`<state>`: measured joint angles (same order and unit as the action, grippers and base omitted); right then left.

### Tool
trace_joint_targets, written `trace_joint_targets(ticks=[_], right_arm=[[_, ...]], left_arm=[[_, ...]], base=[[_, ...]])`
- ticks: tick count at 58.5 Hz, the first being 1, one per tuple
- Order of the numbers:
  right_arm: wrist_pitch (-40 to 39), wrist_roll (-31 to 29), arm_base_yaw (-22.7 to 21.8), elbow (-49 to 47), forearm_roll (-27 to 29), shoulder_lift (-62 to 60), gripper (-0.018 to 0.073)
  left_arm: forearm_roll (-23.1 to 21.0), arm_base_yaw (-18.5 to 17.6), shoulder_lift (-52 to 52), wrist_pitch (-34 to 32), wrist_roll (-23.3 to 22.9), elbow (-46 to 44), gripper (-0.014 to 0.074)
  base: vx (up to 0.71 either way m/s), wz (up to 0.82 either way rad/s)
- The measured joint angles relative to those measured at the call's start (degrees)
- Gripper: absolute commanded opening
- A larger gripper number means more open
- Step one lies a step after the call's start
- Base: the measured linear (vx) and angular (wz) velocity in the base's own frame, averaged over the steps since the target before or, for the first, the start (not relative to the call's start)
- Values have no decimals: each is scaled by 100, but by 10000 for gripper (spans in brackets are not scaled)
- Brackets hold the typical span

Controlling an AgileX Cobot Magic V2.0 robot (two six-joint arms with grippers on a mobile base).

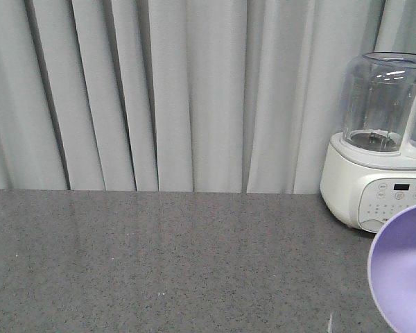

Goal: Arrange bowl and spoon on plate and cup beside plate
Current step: 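Drive the base to the counter with the paper cup and plate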

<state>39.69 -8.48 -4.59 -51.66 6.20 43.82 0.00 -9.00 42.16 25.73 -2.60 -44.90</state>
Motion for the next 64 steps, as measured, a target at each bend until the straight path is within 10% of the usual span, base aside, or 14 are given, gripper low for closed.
trace_joint_targets(ticks=[64], right_arm=[[92, 0, 0, 0, 0, -5, -13]], left_arm=[[0, 0, 0, 24, 0, 6, 0]], base=[[-11, 5]])
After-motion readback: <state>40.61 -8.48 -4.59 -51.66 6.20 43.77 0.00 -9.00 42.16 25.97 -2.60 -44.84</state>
